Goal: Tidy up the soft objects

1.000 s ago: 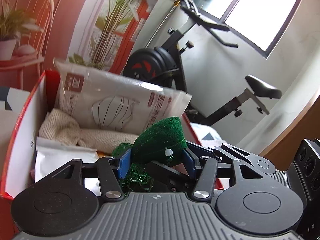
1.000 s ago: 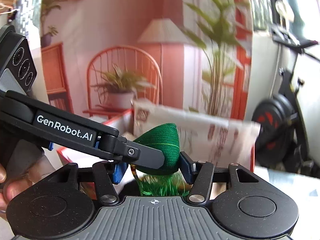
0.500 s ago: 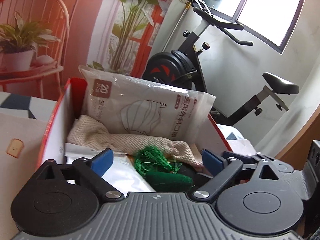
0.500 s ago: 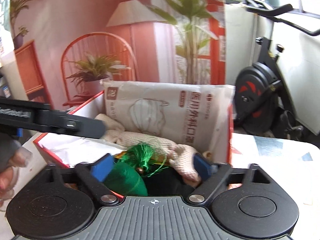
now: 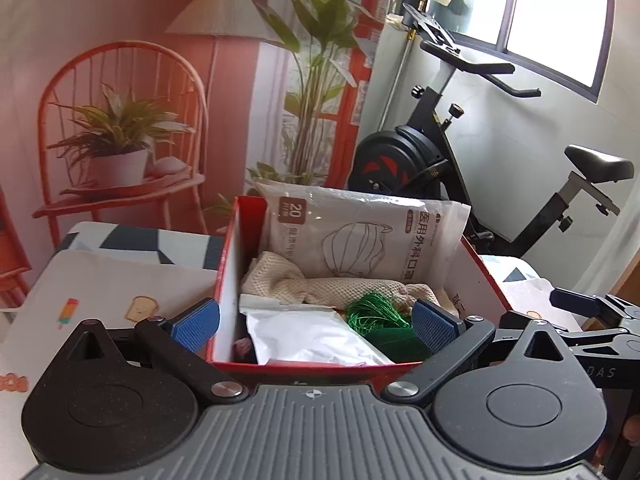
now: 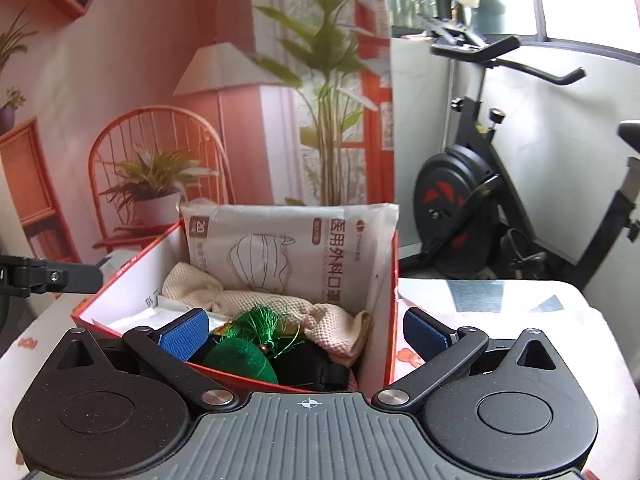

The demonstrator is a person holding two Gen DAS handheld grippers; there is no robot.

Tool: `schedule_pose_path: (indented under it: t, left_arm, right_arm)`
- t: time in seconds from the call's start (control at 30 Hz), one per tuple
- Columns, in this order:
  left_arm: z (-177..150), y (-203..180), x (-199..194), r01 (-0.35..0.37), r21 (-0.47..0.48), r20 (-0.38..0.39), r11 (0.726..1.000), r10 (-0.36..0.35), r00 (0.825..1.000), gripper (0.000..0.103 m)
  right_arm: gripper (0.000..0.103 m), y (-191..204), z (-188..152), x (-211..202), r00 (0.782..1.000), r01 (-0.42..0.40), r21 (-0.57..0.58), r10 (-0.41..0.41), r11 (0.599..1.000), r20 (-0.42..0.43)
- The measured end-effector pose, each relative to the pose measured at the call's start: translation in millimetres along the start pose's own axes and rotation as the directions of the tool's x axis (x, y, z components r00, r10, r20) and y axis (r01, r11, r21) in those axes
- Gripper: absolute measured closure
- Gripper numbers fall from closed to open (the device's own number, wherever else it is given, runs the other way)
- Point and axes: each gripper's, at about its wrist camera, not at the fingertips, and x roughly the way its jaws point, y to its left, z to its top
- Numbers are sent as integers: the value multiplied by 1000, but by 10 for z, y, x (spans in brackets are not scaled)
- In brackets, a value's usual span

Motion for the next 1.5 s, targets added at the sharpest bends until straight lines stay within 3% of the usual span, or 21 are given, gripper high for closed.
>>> schedule_pose_path:
  t: [0.23, 0.57, 0.83, 1.07, 1.5]
  left_arm:
    - [8, 29, -480, 31, -7, 39, 999, -31, 999, 0]
    - [15, -83, -1359, -68, 72, 151, 995, 56, 987, 0]
    - [-7, -129, -2041, -67, 56, 195, 996, 55, 979, 0]
    - [-43, -200, -2590, -120, 62, 275, 991, 99, 956, 0]
    - [-74, -219, -2726, -161, 27, 287, 987, 146, 947, 0]
  right_arm:
    - [0, 148, 83, -534, 998, 41, 20, -42, 999, 53]
    - [0, 297, 204, -1482, 991, 79, 87, -88, 993, 103]
    - [0, 559, 285, -2276, 978, 107, 49, -114, 993, 173]
    - [0, 727, 288, -2759, 968, 111, 34, -115, 993, 221]
    - [0, 862, 271, -2975, 962, 136, 14, -136, 991, 237]
